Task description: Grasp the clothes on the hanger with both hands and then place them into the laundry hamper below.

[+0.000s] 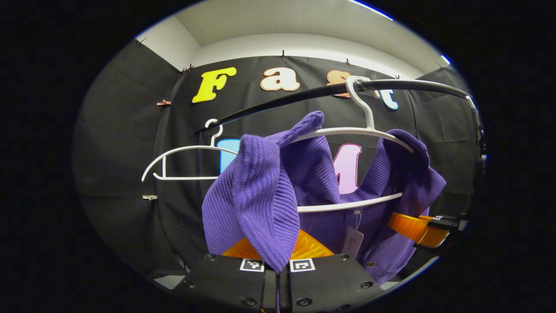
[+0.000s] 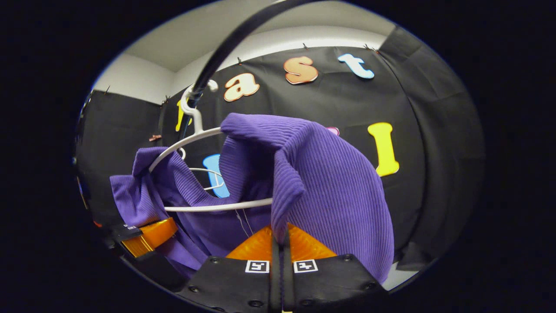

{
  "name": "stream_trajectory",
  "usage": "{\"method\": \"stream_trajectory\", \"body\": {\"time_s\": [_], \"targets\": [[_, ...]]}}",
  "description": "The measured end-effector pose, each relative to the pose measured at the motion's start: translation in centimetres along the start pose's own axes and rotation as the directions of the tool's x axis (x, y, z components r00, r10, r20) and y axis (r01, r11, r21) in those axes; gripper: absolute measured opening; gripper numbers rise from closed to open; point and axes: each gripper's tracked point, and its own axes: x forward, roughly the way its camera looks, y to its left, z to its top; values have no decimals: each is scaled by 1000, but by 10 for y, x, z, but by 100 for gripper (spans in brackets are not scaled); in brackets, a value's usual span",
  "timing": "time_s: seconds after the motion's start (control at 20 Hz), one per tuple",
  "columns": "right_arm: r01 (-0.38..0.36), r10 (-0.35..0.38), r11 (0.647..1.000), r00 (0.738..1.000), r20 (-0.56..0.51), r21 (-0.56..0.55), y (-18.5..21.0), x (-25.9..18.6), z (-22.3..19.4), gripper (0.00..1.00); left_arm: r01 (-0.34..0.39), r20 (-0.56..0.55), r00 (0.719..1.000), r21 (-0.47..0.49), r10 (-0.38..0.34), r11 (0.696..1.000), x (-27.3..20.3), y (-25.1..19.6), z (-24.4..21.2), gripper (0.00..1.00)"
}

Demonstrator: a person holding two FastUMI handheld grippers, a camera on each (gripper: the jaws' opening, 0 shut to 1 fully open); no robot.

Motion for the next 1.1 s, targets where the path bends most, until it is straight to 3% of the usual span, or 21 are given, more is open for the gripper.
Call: {"method": "stream_trajectory", "body": {"time_s": [0.25,0.5,0.65,0.8,0.95,1.1], "targets": [[-149,161,964,986,-38,221,13,-9,22,6,13,-19,1000,60,-12,998,-2,2,0,4],[-140,160,936,986,-37,324,-16,-7,53,6,30,-52,998,67,-26,997,-3,5,7,4],[-103,155,936,979,-130,337,-37,1,43,5,33,-65,997,60,-29,998,-4,10,15,3],[-133,177,935,978,-109,330,-41,2,65,5,76,-152,986,44,-68,996,-2,12,5,4],[-152,189,943,977,-100,297,-30,-5,58,4,90,-169,982,-10,-90,996,-6,16,5,4],[-240,254,896,967,13,375,-13,-10,92,4,104,-145,984,-6,-104,995,-11,17,20,5]]}}
